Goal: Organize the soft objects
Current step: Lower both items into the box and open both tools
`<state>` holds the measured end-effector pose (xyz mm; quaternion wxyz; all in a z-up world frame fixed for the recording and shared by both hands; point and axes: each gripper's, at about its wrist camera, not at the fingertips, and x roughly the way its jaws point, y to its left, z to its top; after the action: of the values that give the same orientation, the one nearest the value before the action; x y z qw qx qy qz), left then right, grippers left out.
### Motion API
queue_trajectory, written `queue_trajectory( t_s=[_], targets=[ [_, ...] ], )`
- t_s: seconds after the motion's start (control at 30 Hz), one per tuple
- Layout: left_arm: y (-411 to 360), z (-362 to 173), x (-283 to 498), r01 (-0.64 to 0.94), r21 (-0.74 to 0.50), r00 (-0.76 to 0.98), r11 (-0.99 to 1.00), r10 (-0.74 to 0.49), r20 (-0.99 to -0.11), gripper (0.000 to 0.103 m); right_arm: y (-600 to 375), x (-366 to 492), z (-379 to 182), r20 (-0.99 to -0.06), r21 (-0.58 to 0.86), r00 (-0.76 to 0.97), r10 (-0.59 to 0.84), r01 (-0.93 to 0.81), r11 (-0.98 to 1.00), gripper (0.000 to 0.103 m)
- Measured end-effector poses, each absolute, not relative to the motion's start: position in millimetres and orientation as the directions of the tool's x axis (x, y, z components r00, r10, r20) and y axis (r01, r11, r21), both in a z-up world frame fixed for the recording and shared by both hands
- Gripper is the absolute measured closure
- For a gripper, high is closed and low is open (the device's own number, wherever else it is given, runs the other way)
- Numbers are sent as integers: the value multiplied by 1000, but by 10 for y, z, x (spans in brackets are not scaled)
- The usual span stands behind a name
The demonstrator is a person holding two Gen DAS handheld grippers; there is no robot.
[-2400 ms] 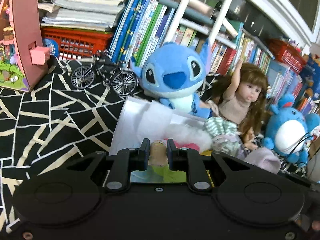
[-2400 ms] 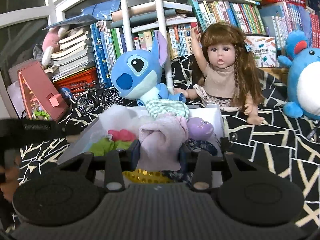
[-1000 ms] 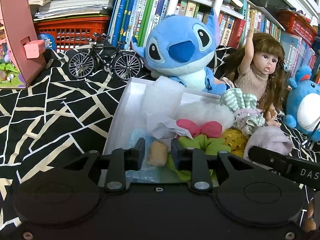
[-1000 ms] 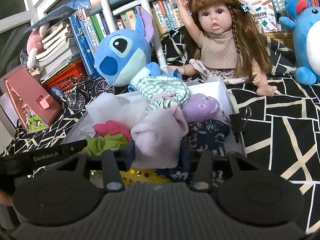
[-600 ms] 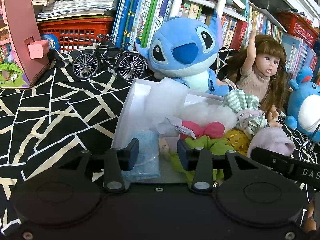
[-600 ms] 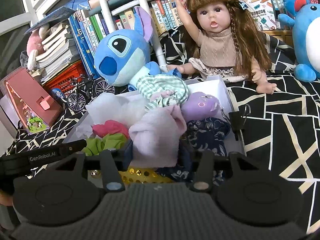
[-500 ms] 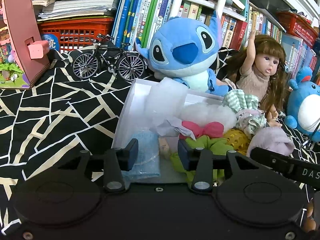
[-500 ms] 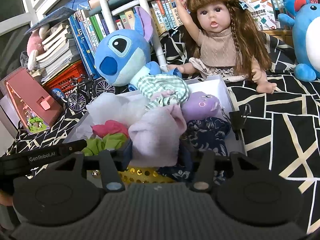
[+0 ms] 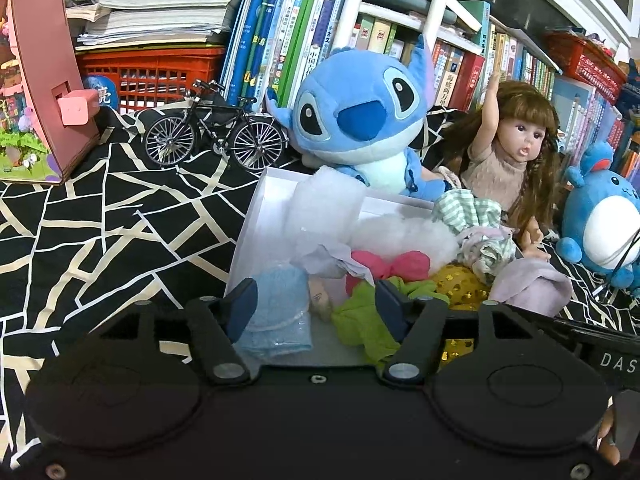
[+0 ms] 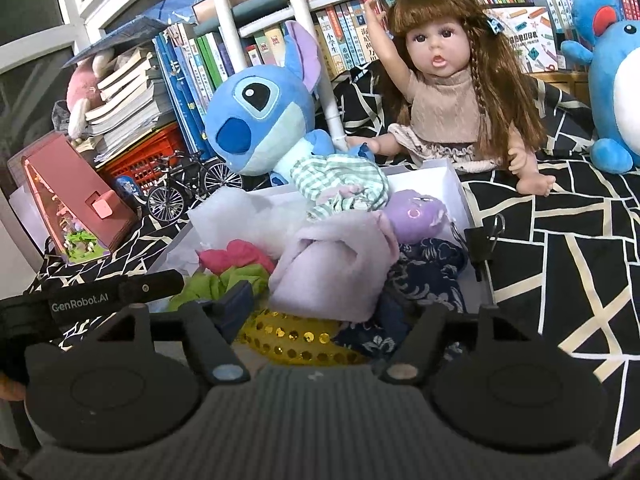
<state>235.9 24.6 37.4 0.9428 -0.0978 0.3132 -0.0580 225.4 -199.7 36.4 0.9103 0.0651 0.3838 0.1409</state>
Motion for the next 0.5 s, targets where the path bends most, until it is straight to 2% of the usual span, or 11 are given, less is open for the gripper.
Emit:
queue_trajectory(
  t_s=[0.13, 0.5],
  targets=[
    [225, 405, 2322, 53, -216, 802, 975, -170, -572, 24, -1985, 2208, 405, -671, 212, 676, 304, -219, 953, 21],
    [184, 486, 2197, 59, -194, 813, 979, -160, -560, 16, -1963, 2075, 521, -647, 145, 713, 269, -232, 962, 15]
  ],
)
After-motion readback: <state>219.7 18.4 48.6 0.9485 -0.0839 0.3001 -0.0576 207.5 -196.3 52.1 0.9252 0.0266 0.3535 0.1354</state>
